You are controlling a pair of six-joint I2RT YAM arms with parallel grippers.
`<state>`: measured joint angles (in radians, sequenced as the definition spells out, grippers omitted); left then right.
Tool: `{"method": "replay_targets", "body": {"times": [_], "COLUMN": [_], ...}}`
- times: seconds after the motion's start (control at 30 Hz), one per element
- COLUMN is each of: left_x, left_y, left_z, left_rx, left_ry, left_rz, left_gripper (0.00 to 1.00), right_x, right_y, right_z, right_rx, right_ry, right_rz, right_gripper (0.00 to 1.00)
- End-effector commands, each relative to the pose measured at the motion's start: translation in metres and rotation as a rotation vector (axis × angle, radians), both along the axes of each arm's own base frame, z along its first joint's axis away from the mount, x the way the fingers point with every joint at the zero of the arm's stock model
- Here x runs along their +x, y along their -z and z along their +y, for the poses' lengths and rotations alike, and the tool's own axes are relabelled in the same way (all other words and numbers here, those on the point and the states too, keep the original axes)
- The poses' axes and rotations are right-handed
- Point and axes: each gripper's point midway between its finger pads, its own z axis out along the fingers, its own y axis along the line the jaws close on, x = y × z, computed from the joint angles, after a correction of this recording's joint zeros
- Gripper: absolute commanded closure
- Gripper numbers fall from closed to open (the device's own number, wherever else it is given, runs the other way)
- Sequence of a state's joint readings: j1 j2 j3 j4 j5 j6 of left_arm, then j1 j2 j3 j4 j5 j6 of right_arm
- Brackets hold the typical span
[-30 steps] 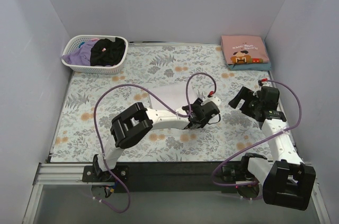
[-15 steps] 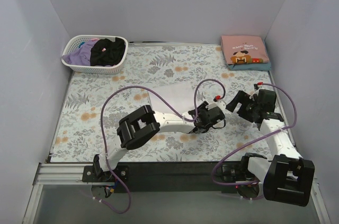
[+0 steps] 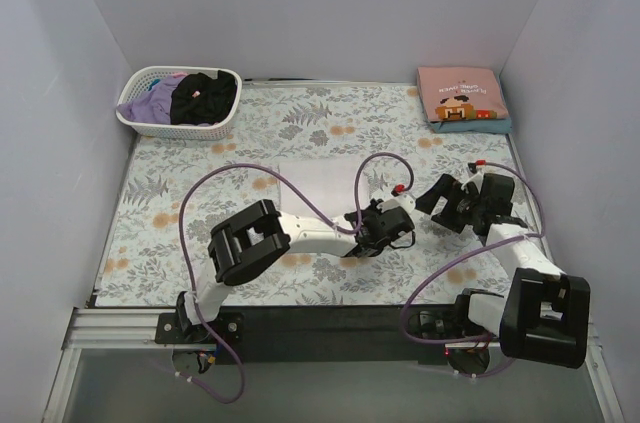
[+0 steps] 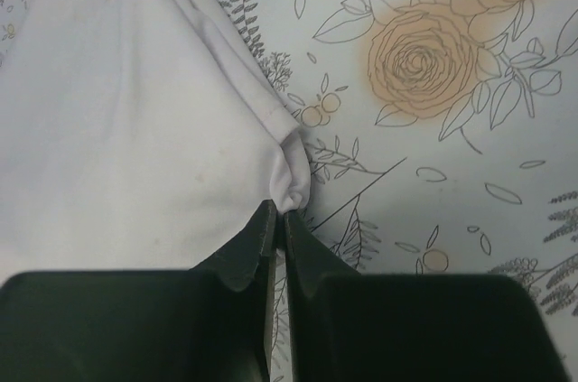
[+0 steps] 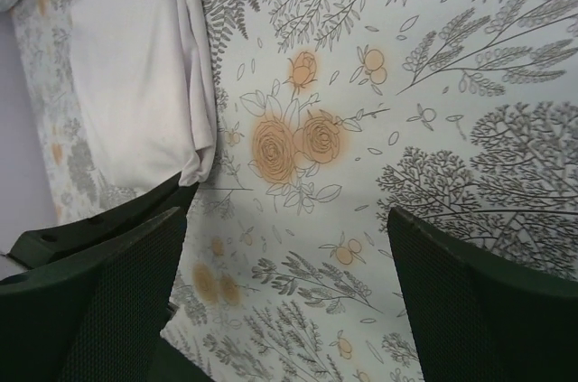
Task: Fold and stack the t-shirts
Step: Neatly place the folded tshirt to the corner
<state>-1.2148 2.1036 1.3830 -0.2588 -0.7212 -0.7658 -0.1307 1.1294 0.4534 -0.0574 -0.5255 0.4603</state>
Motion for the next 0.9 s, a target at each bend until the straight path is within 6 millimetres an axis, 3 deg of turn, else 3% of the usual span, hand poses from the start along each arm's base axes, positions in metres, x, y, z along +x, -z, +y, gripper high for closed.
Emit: {"method": "replay_targets", "body": {"times": [0.0,0.27,0.43,0.67,0.87], "left_x": [-0.005,-0.015,-0.019,-0.021,-0.023], "left_y": [-0.054,-0.064,-0.065,-0.065,-0.07], "left_z": [-0.002,0.008,0.009,0.013,0.009], "left_rx": [-0.164,-0.246,-0.269,-0.284,-0.313], "left_ry": [-0.02,-0.031,-0.036,-0.047,-0.044], "left_rz": [-0.023,-0.001,0.017,0.024,0.036], "left_gripper": [1.0,1.0,1.0,1.0,1.0], "right_x": [0.005,0.022,0.029,0.037,0.024], "right_y": [-0.014,-0.01,0.003,0.024,0.05], "right_z": [0.026,0.065,0.112,0.138,0.156], "right_rx": [0.198,0.338,0.377,0.392,0.365], "right_ry": [-0.059,-0.088,-0.193,-0.198,-0.235], "right_rz": [-0.028,0.014,0.069,0.129,0.204], "right_gripper": [0.02,0.02,0.02,0.05,0.13]}}
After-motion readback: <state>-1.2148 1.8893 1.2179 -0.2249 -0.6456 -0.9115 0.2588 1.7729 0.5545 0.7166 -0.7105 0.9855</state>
